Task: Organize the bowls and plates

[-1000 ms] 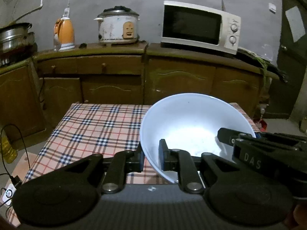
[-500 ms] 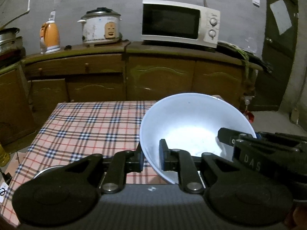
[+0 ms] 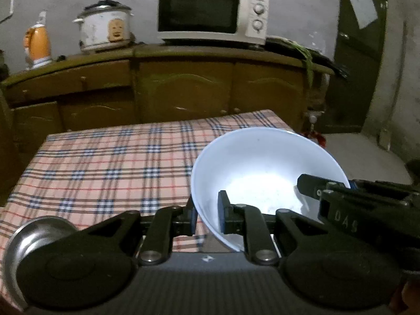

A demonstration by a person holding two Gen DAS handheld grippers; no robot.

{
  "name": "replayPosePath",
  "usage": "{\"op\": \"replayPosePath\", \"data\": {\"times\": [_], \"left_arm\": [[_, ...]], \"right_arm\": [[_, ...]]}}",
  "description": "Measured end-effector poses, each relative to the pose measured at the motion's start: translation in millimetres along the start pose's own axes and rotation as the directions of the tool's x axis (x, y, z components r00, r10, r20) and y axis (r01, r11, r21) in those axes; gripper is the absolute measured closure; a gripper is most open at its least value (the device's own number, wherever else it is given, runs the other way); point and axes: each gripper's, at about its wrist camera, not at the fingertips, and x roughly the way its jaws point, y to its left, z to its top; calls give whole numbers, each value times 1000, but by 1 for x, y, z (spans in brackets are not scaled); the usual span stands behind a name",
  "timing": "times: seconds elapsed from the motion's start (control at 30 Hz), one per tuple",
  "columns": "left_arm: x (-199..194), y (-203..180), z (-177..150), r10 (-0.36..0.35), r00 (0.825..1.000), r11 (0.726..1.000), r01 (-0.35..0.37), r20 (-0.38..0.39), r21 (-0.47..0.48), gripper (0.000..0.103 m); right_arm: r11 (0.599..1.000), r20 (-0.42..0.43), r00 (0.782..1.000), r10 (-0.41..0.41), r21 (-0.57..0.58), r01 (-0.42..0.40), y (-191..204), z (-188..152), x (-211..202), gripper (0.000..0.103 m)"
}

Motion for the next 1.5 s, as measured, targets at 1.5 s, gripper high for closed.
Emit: {"op": "replayPosePath", "data": {"times": [1.5], "left_arm": [[73,-13,-66,-74,980,995,84,-186,46,76]], "right_arm": [[998,-183,982,-54,16,58,-42,-82,71,85]]}}
